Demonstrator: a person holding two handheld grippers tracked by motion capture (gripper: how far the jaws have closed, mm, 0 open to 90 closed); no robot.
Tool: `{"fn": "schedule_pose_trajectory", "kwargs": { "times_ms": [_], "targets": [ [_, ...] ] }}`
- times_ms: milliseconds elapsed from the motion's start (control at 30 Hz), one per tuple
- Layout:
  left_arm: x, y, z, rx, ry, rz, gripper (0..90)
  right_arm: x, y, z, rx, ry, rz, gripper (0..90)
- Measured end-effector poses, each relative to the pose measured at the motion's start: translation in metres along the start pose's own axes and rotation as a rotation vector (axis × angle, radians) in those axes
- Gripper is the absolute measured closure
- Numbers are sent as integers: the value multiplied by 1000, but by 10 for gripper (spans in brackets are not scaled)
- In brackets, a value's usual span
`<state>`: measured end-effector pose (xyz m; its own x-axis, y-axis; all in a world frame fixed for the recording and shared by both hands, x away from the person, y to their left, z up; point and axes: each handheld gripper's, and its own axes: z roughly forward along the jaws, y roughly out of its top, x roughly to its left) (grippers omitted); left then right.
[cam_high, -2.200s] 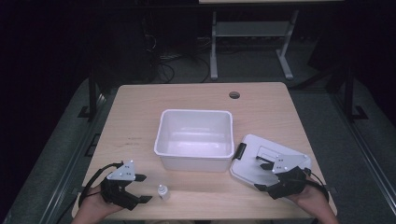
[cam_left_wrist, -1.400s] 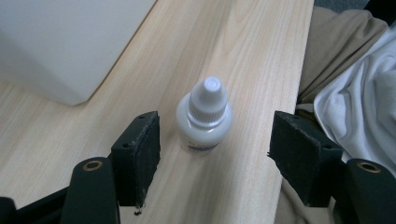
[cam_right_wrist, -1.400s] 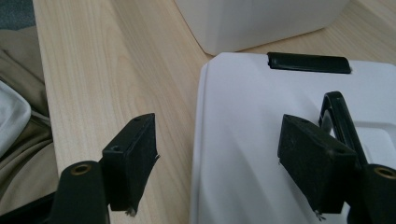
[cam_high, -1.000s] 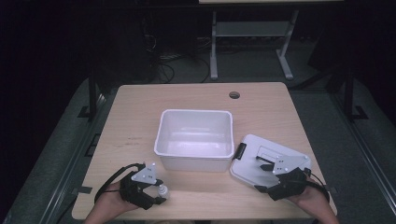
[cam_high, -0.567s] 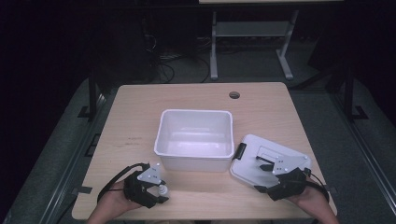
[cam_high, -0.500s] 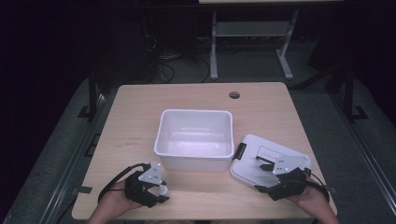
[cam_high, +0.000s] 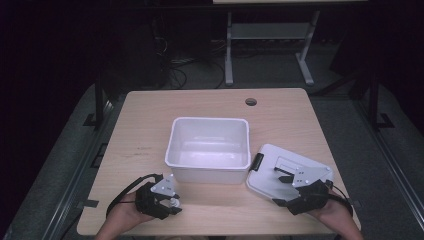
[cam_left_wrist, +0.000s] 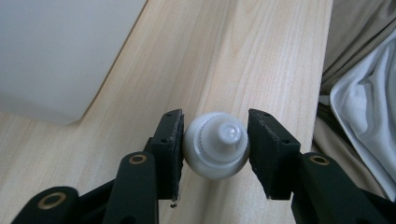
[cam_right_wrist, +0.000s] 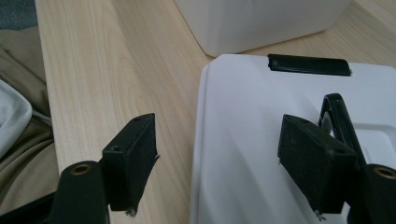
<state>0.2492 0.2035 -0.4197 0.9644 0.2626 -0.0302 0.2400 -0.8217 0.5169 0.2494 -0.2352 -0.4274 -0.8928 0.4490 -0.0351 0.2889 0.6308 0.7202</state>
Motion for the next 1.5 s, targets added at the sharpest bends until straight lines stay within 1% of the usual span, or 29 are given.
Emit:
{"fn": "schedule_pose_trajectory", "kwargs": {
  "times_ms": [33, 300, 467, 567, 733, 767, 1000, 1167, 1233, 1300, 1367, 1400, 1433, 1500],
  "targets": [
    [0, 1, 0, -1, -6, -2, 589, 0, 0, 0, 1, -1, 4, 275],
    [0, 2, 0, 9, -7, 5, 594, 0, -1, 0, 1, 0, 5, 275],
    [0, 2, -1, 5, -24, 6, 596, 0, -1, 0, 3, 2, 7, 275],
    [1, 1, -7, -6, -17, 6, 597, -1, -1, 0, 2, 2, 10, 274],
    [2, 2, -14, -8, -13, 7, 597, -1, -2, -1, 2, 1, 15, 274],
    [3, 3, -17, -10, -6, 9, 597, -1, -2, -1, 2, 1, 16, 274],
    [3, 6, -24, -8, 1, 17, 598, -1, -2, -2, 0, 0, 9, 274],
    [2, 7, -30, -11, 11, 16, 598, 0, -2, -2, 1, -1, 16, 274],
    [2, 8, -33, -7, 10, 23, 598, 0, -2, -2, 2, 4, 19, 274],
    [1, 8, -35, -14, 15, 21, 598, 0, -2, -1, 4, 6, 19, 273],
    [1, 9, -38, -17, 15, 28, 598, 0, -2, -1, 3, 5, 15, 273],
    [2, 9, -40, -12, 16, 31, 598, 0, -2, -1, 3, 5, 15, 273],
    [1, 9, -40, -20, 17, 23, 598, 0, -2, -1, 3, 5, 16, 273],
    [1, 11, -43, -9, 20, 30, 598, 0, -2, -2, 2, 6, 18, 273]
  ]
}}
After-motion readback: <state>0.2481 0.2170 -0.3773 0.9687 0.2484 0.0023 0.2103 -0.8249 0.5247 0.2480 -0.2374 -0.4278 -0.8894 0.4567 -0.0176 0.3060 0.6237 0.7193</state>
